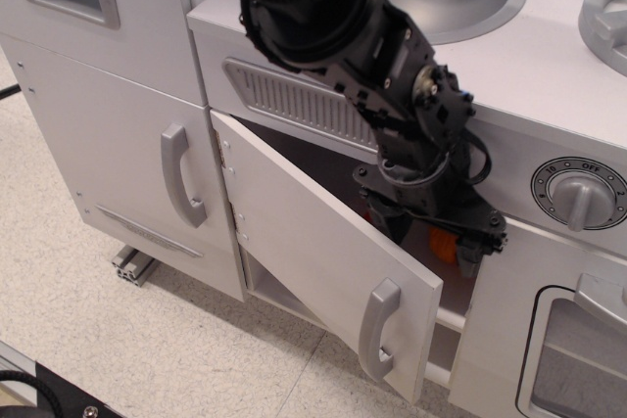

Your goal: Open cabinet

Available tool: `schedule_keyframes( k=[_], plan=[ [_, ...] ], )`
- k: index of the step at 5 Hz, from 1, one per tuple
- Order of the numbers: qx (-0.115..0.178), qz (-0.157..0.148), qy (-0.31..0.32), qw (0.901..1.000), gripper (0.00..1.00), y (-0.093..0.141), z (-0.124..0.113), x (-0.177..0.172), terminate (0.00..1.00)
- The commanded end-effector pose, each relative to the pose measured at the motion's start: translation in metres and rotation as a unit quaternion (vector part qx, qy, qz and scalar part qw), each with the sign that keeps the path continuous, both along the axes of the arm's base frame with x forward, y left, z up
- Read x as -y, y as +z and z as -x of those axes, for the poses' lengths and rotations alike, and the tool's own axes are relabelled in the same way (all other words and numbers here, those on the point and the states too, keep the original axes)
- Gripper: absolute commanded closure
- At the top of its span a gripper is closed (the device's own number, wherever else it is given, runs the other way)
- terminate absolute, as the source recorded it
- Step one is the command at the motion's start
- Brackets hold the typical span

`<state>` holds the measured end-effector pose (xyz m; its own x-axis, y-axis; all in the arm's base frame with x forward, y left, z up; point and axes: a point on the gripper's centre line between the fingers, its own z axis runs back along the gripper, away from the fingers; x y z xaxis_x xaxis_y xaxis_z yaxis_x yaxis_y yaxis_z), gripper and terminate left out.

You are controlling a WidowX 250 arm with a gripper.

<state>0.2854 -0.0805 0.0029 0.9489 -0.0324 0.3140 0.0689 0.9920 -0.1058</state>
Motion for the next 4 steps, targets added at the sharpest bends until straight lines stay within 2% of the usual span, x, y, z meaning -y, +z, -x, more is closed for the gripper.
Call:
schedule_keyframes(
  k=[1, 4],
  plan=[
    [-0.021, -0.052, 0.06, 0.9966, 0.0, -0.003, 0.016, -0.034, 0.0],
    [-0.064, -0.076, 0.104, 0.9896, 0.0, -0.018, 0.043, -0.097, 0.0]
  ],
)
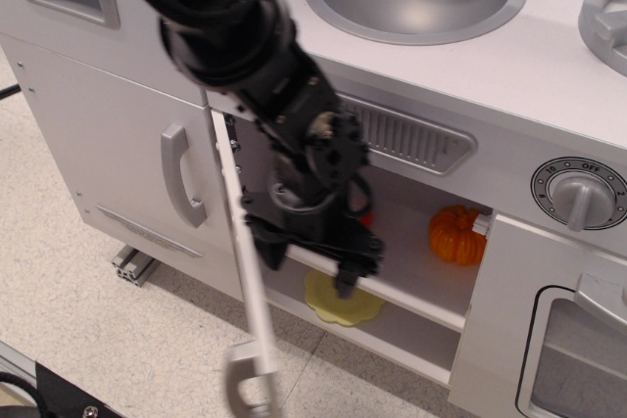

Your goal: Open cabinet

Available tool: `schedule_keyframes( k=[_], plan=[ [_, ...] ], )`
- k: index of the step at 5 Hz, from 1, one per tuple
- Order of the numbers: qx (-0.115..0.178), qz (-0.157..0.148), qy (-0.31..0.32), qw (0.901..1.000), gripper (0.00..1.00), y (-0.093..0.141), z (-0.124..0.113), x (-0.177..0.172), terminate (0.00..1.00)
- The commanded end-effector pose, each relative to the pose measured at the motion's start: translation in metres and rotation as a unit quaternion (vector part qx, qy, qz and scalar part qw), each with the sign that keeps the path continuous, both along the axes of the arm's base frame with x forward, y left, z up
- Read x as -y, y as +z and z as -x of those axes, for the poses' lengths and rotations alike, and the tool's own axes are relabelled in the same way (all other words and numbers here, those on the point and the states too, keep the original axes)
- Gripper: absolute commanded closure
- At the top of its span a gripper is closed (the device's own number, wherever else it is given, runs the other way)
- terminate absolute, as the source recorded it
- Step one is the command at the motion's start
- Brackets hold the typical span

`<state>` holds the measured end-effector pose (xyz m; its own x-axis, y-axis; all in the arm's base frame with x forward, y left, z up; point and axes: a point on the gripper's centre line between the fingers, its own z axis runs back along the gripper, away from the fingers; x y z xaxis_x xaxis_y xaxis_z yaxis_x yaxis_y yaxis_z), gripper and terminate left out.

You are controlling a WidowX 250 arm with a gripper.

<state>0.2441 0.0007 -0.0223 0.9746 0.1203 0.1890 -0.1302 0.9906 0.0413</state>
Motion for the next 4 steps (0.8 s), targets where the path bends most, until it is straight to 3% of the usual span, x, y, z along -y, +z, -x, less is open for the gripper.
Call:
schedule_keyframes(
  k=[1, 3, 4],
  plan=[
    [0.004, -0.018, 0.011, 0.9998, 0.0, 0.0077, 0.005, -0.0258, 0.0],
    [0.004, -0.018, 0.011, 0.9998, 0.0, 0.0077, 0.005, -0.0258, 0.0],
    [0.004, -0.018, 0.011, 0.9998, 0.0, 0.0077, 0.005, -0.0258, 1.0]
  ],
)
